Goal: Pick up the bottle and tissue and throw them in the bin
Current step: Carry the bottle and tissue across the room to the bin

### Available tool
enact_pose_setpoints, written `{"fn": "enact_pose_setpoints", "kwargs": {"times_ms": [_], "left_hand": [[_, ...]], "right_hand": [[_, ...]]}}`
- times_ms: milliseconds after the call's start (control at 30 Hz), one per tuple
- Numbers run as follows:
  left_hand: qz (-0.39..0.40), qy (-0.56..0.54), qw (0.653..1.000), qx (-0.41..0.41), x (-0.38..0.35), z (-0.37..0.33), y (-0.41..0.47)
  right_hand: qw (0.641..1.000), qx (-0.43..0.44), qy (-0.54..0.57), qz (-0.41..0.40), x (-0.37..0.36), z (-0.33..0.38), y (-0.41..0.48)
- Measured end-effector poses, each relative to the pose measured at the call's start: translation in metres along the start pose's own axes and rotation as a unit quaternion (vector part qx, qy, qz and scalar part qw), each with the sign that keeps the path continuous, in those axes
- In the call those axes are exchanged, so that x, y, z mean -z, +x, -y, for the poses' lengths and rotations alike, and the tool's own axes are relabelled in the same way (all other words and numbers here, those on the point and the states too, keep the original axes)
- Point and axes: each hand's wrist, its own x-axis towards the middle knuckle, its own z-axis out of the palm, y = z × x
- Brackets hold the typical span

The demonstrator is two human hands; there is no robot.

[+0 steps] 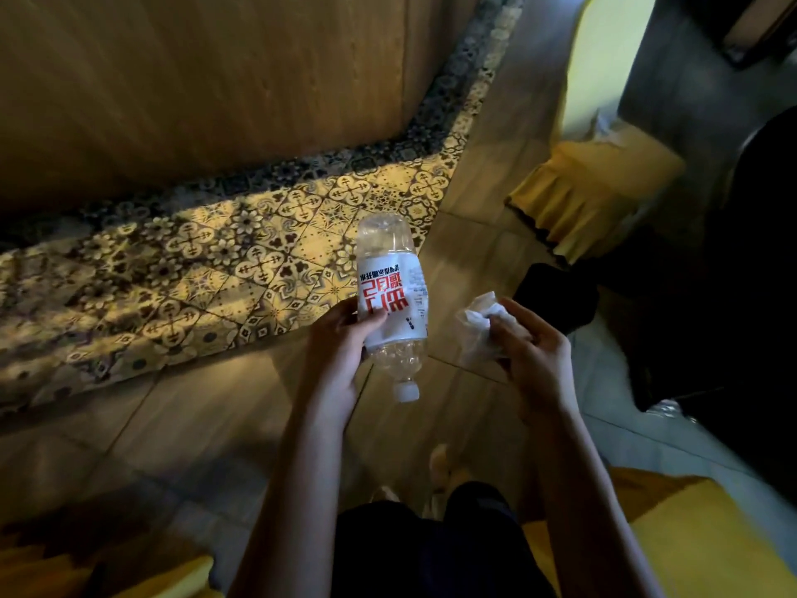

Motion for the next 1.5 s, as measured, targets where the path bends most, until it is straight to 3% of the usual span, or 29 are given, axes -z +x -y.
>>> {"fn": "enact_pose_setpoints", "kwargs": {"times_ms": [400, 833, 1500], "left_hand": [[0.081, -0.027, 0.995, 0.047, -0.135, -0.059, 0.184], [0.126, -0.039, 0.989, 0.064, -0.293, -0.139, 0.349], [0.261, 0.013, 0.961, 0.096, -0.542, -0.263, 0.654]], "right_hand": [[0.995, -0.011, 0.048, -0.081, 0.025, 0.036, 0.203], [0.992, -0.023, 0.070, -0.103, 0.062, 0.110, 0.414], [0.952, -0.029, 0.091, -0.291, 0.083, 0.174, 0.725]]}}
